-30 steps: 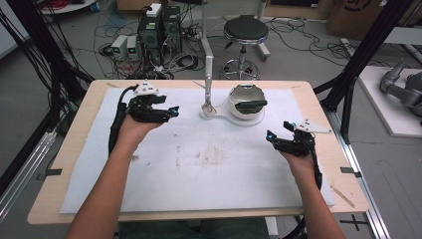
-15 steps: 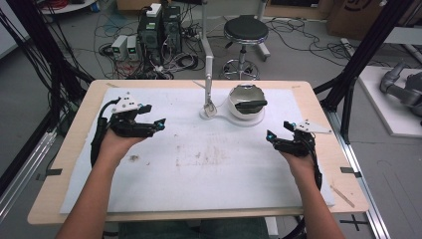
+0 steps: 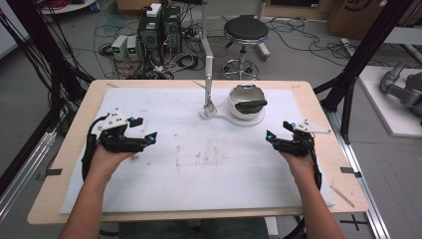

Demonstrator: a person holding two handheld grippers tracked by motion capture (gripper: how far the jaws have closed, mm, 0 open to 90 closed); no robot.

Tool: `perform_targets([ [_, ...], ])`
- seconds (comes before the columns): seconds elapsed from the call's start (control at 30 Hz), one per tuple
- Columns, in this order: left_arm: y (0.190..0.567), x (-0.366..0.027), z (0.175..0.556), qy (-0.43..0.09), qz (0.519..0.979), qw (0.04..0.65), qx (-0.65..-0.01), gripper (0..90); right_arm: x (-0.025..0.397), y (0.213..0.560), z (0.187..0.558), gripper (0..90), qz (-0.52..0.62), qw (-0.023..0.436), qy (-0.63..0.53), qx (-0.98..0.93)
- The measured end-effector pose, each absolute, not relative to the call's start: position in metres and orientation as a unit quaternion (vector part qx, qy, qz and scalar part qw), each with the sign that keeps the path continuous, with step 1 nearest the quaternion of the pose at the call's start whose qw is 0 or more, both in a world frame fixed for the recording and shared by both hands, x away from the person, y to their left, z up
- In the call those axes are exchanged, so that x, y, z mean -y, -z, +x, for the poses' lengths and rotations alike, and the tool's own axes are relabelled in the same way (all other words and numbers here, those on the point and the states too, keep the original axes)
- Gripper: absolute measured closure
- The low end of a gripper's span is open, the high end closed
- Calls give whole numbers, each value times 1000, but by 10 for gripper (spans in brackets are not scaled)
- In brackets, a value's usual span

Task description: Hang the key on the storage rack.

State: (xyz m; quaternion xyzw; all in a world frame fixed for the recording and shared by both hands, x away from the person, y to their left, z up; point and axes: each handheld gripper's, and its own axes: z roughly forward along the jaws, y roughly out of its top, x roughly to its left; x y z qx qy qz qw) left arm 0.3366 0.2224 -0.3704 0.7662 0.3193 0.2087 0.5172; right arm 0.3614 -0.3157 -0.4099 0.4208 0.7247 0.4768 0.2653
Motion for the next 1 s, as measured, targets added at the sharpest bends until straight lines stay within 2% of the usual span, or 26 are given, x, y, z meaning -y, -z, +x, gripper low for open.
perform_targets([
  [1.0,386,-230,335,-203,766,513,-329,226,315,411,361,200,424,263,-471,-728],
])
